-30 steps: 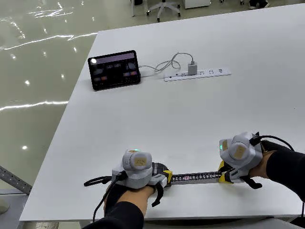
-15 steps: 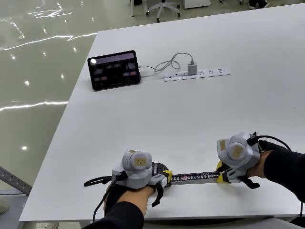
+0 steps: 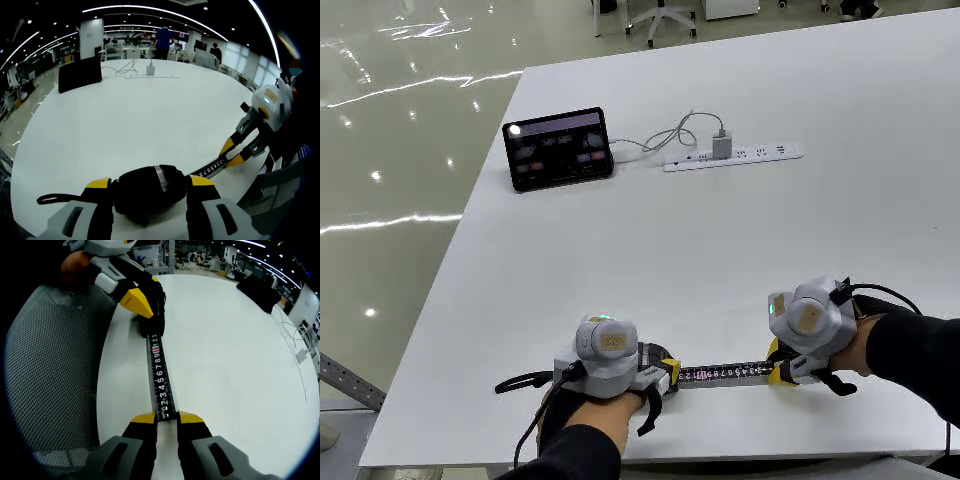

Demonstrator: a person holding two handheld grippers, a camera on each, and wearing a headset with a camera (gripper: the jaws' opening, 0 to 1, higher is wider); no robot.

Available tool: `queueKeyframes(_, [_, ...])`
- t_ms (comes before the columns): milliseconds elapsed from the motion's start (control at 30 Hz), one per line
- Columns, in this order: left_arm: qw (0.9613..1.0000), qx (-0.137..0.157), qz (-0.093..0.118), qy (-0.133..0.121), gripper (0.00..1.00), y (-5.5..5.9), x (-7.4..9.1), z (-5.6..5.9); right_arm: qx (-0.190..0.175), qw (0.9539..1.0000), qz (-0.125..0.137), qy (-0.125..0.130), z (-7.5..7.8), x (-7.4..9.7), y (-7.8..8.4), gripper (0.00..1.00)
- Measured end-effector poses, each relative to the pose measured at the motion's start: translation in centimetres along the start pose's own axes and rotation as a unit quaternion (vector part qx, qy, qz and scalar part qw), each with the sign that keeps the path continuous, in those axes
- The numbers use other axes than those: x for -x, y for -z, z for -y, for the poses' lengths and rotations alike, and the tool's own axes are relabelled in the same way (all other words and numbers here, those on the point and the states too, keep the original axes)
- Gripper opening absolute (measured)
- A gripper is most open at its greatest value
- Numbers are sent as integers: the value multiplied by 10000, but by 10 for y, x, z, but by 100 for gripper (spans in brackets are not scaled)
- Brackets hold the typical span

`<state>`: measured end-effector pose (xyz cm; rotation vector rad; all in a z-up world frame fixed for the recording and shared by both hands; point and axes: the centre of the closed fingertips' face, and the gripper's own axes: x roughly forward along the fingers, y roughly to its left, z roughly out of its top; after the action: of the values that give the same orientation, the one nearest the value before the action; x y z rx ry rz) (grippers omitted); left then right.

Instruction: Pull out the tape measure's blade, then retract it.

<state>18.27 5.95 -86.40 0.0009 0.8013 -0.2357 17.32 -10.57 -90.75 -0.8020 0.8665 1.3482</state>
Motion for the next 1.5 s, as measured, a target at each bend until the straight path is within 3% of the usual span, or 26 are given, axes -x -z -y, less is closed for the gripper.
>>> queueKeyframes(1500, [9999,-145,-38,-9,55,2,-2,0,97,9999,115,-9,-2,-8,-15,10])
